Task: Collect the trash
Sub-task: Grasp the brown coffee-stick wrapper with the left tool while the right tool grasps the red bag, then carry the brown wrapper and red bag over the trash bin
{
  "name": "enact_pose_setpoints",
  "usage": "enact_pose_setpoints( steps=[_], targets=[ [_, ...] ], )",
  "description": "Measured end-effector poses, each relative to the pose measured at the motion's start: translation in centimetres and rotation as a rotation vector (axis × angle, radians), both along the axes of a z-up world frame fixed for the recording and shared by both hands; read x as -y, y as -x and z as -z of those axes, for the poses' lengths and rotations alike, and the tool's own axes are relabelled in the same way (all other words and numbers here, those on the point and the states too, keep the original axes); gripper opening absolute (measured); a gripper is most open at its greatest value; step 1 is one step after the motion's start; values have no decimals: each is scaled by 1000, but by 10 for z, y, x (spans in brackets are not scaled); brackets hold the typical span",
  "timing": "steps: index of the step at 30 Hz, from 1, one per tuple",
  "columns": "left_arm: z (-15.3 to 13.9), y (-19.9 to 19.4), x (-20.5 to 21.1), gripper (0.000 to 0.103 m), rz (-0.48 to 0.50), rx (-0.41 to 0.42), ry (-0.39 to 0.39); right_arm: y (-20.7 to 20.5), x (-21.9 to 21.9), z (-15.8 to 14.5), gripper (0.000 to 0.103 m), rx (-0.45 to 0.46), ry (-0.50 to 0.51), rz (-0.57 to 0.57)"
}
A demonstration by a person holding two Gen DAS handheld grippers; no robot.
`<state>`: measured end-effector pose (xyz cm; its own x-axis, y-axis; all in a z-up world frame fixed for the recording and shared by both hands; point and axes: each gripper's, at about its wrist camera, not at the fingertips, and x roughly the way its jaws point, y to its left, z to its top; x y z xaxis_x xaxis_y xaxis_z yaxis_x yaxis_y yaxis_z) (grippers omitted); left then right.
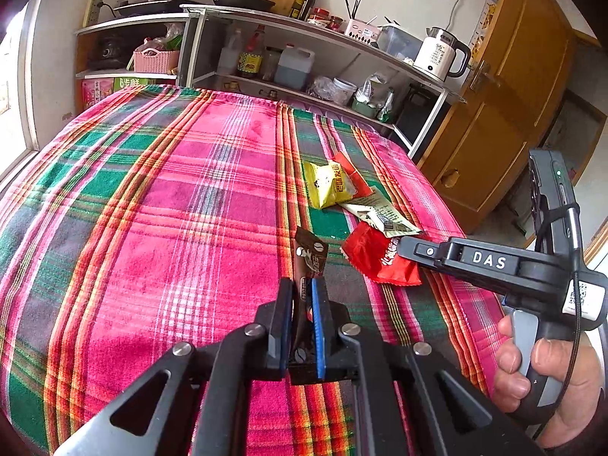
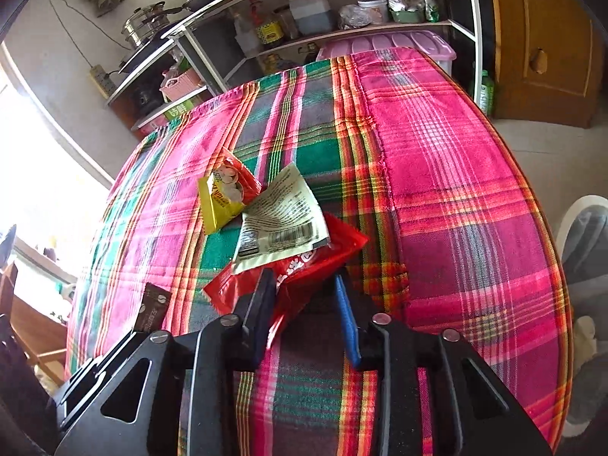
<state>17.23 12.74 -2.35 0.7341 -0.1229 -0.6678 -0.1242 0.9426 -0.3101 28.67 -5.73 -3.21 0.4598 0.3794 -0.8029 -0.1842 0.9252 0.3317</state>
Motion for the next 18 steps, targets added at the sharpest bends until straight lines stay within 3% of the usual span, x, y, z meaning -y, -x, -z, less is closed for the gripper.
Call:
enact_pose_setpoints(
  steps=[4, 18],
  targets=[
    [0, 2, 1, 10, 1, 1, -6, 6, 1, -2, 9, 21, 20, -10],
    [-22, 17, 35, 10, 69, 52, -26, 47, 63, -28, 8, 98, -10, 24]
  ],
)
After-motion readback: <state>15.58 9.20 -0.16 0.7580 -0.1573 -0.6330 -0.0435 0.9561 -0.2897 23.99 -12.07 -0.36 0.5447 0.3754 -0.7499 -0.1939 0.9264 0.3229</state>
